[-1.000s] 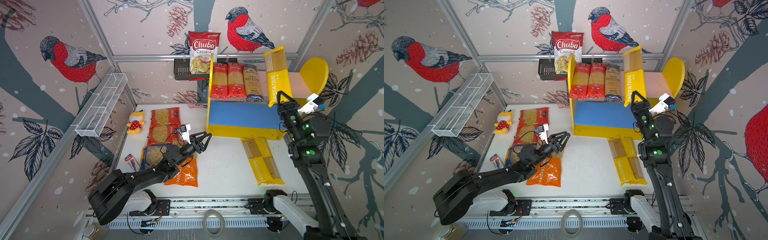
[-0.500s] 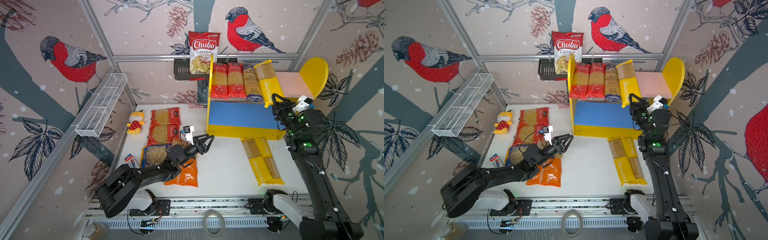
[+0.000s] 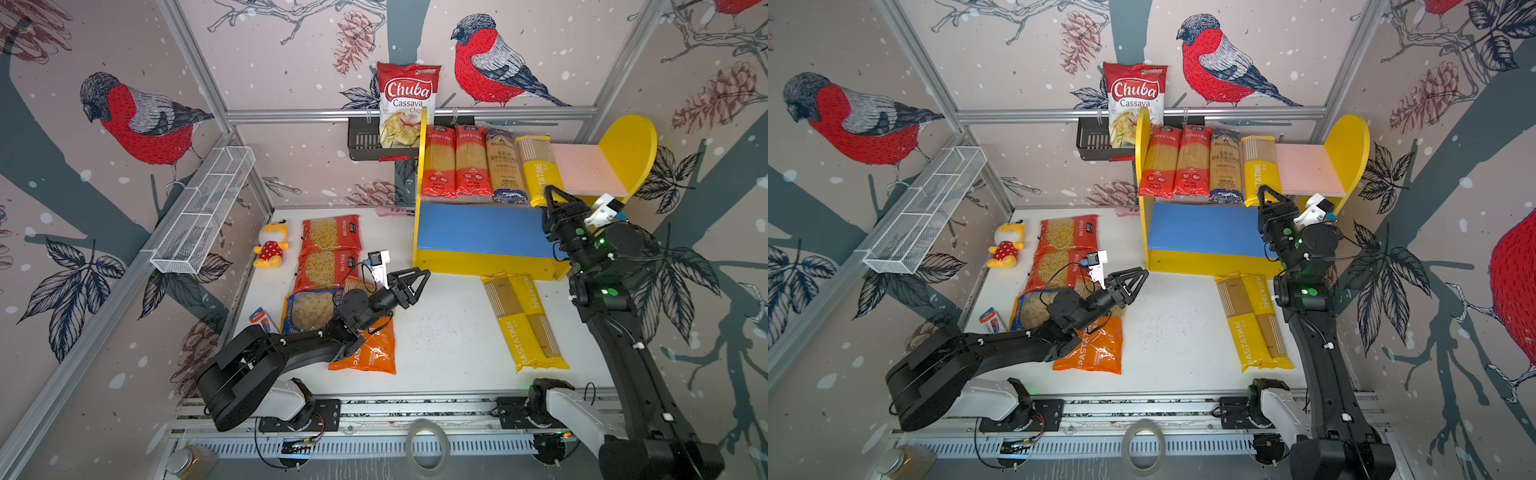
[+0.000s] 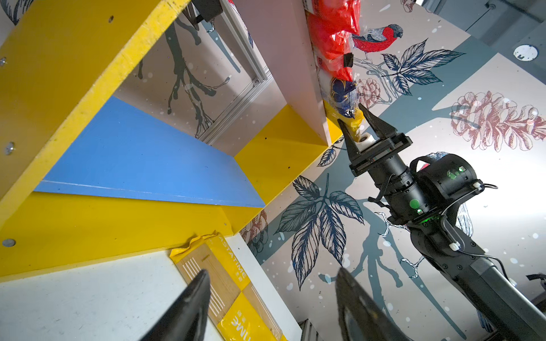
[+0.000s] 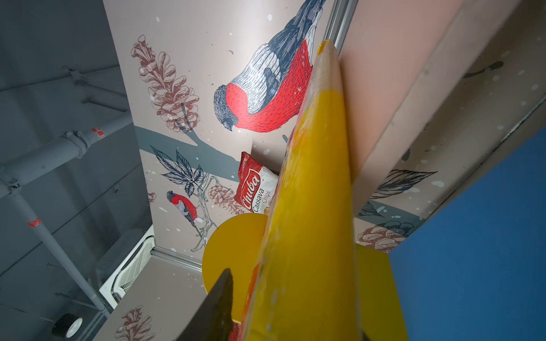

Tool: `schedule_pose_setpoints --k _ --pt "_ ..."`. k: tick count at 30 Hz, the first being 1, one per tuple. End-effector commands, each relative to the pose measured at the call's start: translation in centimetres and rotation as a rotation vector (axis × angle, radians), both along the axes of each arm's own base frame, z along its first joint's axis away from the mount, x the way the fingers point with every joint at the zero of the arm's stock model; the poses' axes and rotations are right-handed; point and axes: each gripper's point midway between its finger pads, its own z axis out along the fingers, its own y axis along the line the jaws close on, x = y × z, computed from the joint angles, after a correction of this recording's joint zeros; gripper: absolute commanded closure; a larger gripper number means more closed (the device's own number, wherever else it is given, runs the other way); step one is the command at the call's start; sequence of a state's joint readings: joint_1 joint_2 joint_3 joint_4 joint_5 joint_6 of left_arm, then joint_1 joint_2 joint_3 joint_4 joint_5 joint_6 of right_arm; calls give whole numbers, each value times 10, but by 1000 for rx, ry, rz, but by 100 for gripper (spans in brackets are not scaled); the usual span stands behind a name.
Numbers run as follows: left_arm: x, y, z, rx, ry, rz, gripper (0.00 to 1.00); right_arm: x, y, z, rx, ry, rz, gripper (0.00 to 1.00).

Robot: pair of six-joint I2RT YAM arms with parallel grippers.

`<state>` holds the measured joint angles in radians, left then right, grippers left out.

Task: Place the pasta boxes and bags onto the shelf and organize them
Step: 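Raise the yellow pack with the right gripper up onto the pink top shelf, then stand the pack beside the Moli Pasta bag and open the right gripper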

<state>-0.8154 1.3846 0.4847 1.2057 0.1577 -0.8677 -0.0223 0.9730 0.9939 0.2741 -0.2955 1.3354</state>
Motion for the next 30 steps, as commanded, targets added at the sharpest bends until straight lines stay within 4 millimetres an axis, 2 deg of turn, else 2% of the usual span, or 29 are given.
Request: schedule_pose_setpoints --k 1,7,12,14,18,20,23,26,30 --pt "-5 0 15 -51 -43 -25 34 -6 -1 23 -21 -94 -9 60" --pt "-6 -1 16 -59 -40 -30 34 10 5 26 -31 -90 37 67" --pt "-6 0 16 -55 -39 -27 34 16 7 13 -20 -69 65 72" --pt "-7 -1 15 -52 -40 -29 34 14 6 11 -15 -69 73 67" --pt "-6 -2 13 -51 -37 -30 34 5 4 18 -65 -95 70 44" --pt "-6 -3 12 -49 -34 -31 34 1 4 16 -107 -87 82 38" --pt "-6 -5 9 -41 -34 -34 34 -9 4 1 -156 -46 108 35" --pt "-8 -8 3 -12 -38 -36 33 -32 13 -15 -247 -41 145 31" --pt "-11 -15 -7 116 -81 18 29 -54 19 -54 -360 45 180 29"
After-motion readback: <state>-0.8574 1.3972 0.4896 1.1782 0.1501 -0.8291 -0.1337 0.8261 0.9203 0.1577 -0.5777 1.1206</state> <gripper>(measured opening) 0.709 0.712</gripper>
